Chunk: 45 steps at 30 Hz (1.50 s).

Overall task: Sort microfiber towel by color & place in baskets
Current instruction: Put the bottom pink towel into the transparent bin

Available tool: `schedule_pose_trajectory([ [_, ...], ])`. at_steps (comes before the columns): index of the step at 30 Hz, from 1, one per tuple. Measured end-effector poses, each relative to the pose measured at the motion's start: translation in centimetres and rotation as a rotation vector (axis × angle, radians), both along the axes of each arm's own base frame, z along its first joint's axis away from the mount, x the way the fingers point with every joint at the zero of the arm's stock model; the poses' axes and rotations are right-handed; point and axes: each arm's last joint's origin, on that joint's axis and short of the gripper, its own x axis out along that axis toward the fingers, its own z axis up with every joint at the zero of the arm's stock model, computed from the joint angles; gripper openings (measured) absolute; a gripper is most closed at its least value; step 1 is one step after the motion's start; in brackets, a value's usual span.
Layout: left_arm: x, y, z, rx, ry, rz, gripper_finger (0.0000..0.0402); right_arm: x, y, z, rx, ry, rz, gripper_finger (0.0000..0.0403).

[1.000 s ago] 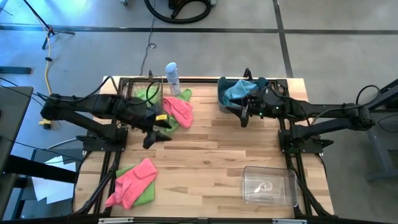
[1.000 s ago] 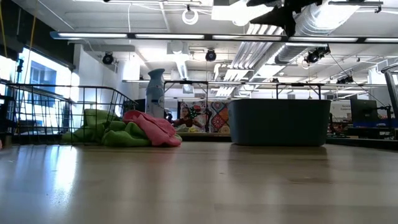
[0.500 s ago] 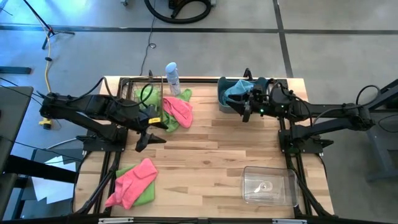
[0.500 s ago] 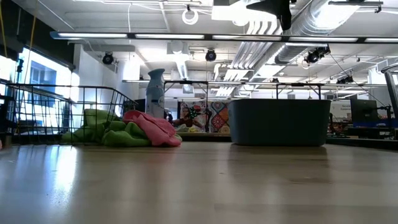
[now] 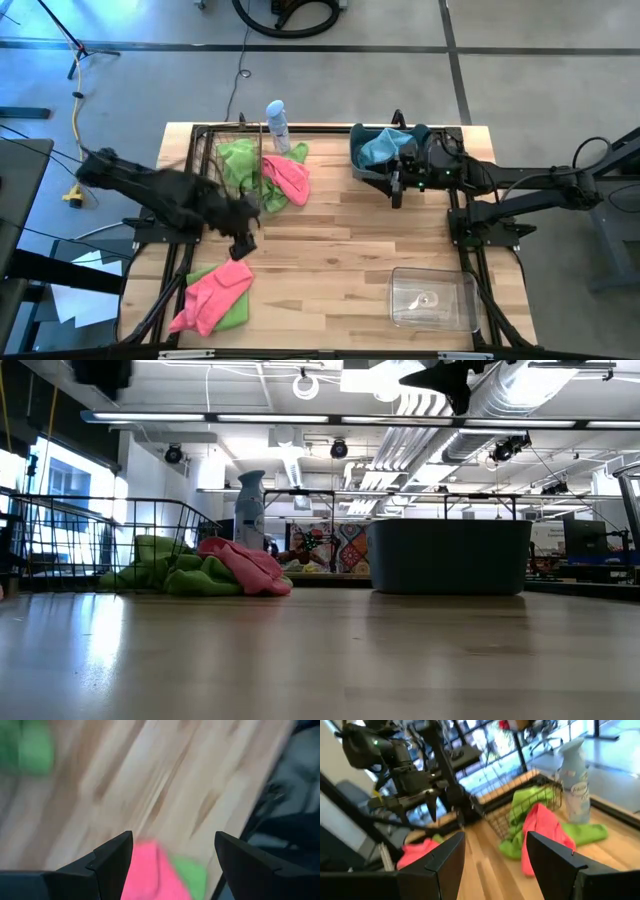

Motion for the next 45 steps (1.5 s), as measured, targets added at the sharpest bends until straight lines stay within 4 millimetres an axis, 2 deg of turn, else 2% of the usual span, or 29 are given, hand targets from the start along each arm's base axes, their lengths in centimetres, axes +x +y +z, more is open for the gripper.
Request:
schedule_pose_trajectory([
  [3, 0.5, -2.2, -2.0, -0.009, 0.173, 0.054, 0.0268, -0.1, 0.0, -0.4, -0.009, 0.045, 0.014, 0.0209],
  [7, 1.5, -5.2, -4.8, 0.023, 0.31, 0.082, 0.0268, -0.1, 0.0, -0.6, -0.023, 0.067, 0.018, 0.0209],
  [13, 2.4, -8.0, -9.0, 0.13, 0.505, 0.146, 0.0268, -0.1, 0.0, -0.6, -0.022, 0.067, 0.018, 0.0209],
  [18, 2.3, -8.9, -11.3, 0.217, 0.65, 0.184, 0.0268, -0.1, 0.0, -0.6, -0.018, 0.067, 0.017, 0.0209],
  [24, 2.3, -9.7, -12.6, 0.249, 0.684, 0.157, 0.0268, -0.1, 0.0, -0.6, -0.02, 0.067, 0.0, 0.0209],
  [31, 1.3, -9.1, -15.4, 0.173, 0.714, 0.128, 0.0268, -0.1, -0.1, -0.6, -0.041, 0.07, -0.041, 0.0209],
  [35, 1.3, -8.7, -15.5, 0.167, 0.702, 0.094, 0.0265, -0.1, -0.1, -0.6, -0.044, 0.071, -0.041, 0.0209],
  [37, 1.5, -8.5, -15.3, 0.175, 0.677, 0.076, 0.0251, -0.1, -0.1, -0.6, -0.044, 0.073, -0.041, 0.0209],
  [40, 1.7, -8.3, -15.4, 0.178, 0.666, 0.038, 0.0203, -0.1, -0.2, -0.6, -0.047, 0.074, -0.054, 0.0209],
  [45, 1.7, -8.0, -15.6, 0.182, 0.673, -0.009, 0.007, -0.1, -0.3, -0.6, -0.053, 0.075, -0.086, 0.0209],
])
